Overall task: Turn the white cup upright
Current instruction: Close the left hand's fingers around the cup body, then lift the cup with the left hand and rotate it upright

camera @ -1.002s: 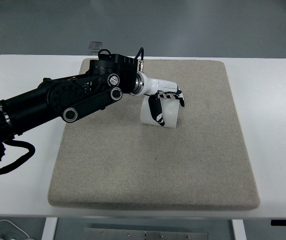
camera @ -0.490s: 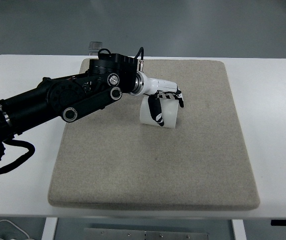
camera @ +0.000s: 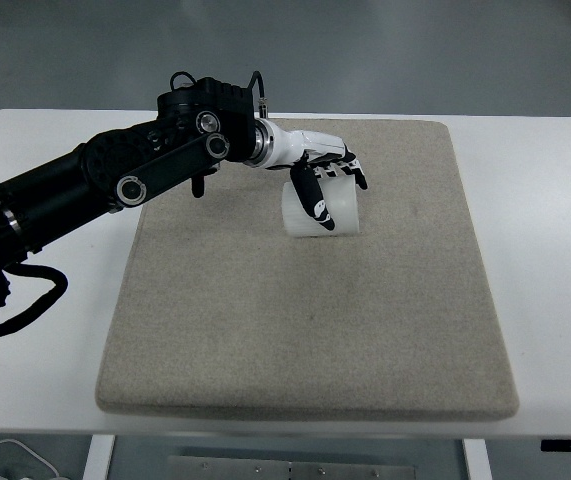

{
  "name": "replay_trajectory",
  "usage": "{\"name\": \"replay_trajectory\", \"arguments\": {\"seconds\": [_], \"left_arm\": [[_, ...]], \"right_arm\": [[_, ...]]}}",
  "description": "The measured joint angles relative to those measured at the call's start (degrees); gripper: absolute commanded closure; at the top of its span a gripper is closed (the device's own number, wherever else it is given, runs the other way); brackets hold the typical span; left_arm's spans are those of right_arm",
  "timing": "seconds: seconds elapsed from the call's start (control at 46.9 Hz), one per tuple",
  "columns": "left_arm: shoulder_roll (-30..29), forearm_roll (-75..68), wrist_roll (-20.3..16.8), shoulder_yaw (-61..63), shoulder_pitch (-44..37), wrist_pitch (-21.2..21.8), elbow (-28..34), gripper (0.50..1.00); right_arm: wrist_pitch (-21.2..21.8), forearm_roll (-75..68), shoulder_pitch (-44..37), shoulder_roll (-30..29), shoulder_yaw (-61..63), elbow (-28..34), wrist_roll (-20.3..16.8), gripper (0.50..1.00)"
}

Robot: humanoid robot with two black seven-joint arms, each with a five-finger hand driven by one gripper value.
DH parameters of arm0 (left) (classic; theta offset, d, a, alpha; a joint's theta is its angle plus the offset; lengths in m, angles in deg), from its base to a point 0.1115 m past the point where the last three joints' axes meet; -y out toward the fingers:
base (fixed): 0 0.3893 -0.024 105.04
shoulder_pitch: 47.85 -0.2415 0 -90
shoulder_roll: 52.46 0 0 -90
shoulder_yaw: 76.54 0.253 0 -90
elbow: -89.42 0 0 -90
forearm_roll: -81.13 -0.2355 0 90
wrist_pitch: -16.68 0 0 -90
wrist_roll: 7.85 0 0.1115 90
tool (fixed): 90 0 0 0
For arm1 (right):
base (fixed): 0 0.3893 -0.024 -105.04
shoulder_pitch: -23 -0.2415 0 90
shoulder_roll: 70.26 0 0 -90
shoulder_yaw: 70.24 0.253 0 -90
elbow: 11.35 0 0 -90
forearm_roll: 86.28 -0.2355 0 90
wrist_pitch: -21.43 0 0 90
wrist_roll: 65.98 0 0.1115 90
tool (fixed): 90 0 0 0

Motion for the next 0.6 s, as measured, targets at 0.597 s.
{"name": "replay_trajectory", "arguments": {"seconds": [0.597], "left_arm": [[-2.7,23.6,-15.0,-4.6,-4.8,3.7,6.9,1.0]], "right_arm": [[0.0,0.0,0.0,0.0,0.0,0.0,0.0,0.57]]}}
